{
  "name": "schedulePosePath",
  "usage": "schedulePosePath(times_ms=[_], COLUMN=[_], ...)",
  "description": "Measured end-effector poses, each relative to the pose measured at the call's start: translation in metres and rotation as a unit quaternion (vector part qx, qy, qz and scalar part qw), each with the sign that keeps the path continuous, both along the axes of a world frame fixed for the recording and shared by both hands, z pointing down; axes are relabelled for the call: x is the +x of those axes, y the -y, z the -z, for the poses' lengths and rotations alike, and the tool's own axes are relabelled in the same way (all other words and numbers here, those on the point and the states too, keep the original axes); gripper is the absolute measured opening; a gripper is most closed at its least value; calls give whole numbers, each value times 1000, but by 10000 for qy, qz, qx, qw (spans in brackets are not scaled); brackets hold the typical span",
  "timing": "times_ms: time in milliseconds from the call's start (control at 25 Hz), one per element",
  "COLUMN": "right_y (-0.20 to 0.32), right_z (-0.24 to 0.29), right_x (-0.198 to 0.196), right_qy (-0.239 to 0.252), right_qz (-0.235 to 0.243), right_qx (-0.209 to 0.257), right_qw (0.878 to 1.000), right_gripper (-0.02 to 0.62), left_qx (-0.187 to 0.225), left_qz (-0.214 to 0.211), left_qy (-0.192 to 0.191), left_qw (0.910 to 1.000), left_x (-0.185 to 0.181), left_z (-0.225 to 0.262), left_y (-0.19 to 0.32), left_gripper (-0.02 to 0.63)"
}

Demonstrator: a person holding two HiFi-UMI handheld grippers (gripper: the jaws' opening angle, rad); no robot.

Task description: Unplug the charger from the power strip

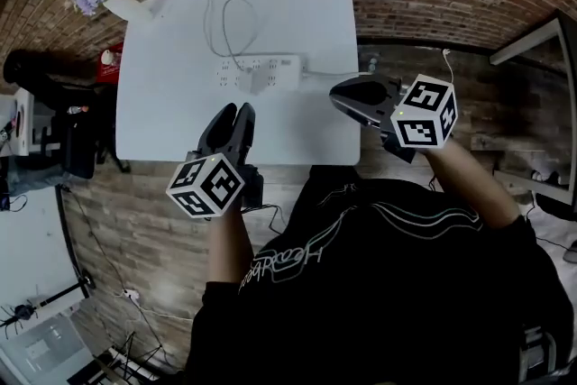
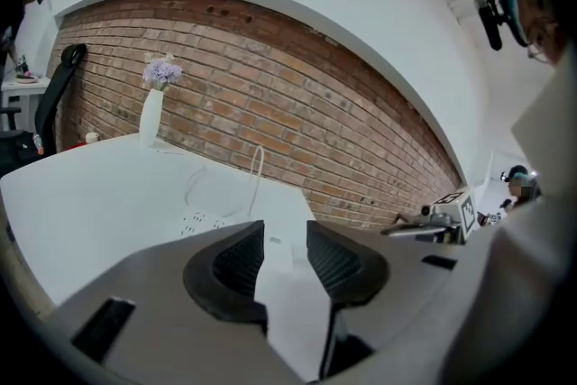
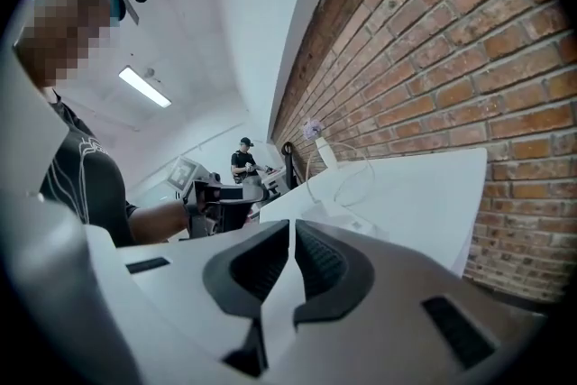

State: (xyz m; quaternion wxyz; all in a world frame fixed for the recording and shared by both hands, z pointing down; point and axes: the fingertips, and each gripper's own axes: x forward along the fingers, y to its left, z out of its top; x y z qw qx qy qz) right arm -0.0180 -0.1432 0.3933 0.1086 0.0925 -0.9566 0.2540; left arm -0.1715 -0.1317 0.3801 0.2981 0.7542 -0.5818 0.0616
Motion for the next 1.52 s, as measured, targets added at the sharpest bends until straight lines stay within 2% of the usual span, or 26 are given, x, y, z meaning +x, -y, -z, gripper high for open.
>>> schedulePosePath(times_ms=[280,640,960,1240,1400,1520], right_y=[26,60,78,87,84,86], right_z=[-35,-63,-87,-106,-112,-115], right_x=[-27,-60,-88,-97,-102,-102], right_qy=[-243,-502,-1082,-1467,-1562,-1549], right_qz=[-69,-38,194,406,540,466], right_qx=[-304,-187,477,1401,1635,1675], right_qw=[9992,9986,9928,9784,9726,9725], right_gripper=[0,0,0,0,0,0], left_qx=[-348,-545,-684,-720,-697,-689], left_qz=[-341,-459,-539,-478,-418,-416], left_qy=[219,571,930,989,1045,1072], left_qw=[9986,9958,9918,9913,9912,9910], left_x=[-17,-28,-25,-24,-26,-25], left_z=[-51,-90,-107,-112,-112,-112], left_y=[34,65,79,82,82,82], left_gripper=[218,249,242,173,158,155])
